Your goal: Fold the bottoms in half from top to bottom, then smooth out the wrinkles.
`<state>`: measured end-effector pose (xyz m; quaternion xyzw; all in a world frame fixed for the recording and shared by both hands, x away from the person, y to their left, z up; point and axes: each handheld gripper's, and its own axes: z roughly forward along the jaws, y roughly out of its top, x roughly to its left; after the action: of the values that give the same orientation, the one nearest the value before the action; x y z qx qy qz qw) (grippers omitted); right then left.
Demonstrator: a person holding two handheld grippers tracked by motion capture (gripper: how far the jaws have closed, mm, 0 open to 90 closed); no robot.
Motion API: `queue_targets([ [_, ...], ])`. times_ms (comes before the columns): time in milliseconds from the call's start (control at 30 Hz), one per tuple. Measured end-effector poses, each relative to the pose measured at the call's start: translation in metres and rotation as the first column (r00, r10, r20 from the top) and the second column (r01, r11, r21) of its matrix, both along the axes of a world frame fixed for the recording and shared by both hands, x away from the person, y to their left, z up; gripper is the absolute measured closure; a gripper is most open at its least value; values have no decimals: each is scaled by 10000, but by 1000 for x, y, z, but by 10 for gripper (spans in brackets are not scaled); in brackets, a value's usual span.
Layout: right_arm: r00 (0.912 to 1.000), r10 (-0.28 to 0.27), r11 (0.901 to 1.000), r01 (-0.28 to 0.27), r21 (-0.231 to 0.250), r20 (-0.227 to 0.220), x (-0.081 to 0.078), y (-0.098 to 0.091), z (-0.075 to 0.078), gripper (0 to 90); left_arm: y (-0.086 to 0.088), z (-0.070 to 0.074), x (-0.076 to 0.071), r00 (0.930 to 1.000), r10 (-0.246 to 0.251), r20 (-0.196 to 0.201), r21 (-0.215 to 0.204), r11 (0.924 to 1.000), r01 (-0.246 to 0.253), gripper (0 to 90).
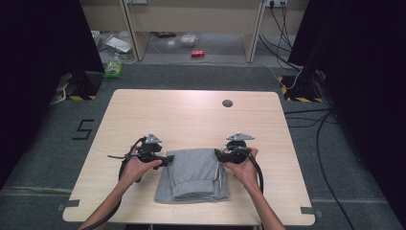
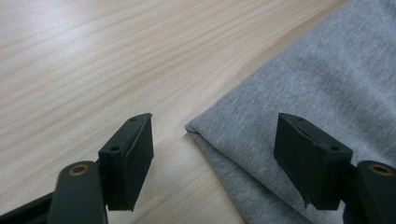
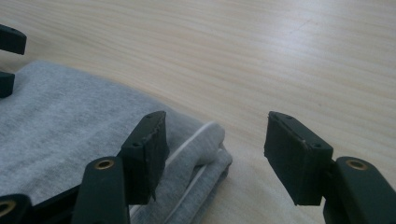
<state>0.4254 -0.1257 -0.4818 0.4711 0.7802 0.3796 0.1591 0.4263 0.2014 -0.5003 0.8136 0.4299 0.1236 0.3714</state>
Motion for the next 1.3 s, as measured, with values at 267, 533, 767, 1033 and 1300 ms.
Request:
queue_targets([
  [267, 9997, 96, 9998, -92, 199, -232, -2, 0, -2, 382, -1, -3, 0, 10000, -20, 32, 106, 9999, 20, 281],
  [533, 9973, 166, 9998, -158, 116, -713, 1, 2, -13, 393, -5, -10, 0, 9998, -212, -50, 107, 9997, 213, 333],
  [767, 9920, 179, 9979, -99, 645, -1250, 3, -2, -24, 437, -7, -10, -4, 9979, -645, 59, 28, 9979, 644, 500],
  [1033, 9941, 296, 9974, -225, 689, -1042, 0, 2, -25, 582, -9, -10, -5, 9966, -824, 65, -199, 9964, 825, 650],
  [1300, 9972, 88, 9978, -39, 655, -741, 11, 4, -25, 634, -11, -12, 7, 9983, -552, 194, -268, 9981, 557, 676],
])
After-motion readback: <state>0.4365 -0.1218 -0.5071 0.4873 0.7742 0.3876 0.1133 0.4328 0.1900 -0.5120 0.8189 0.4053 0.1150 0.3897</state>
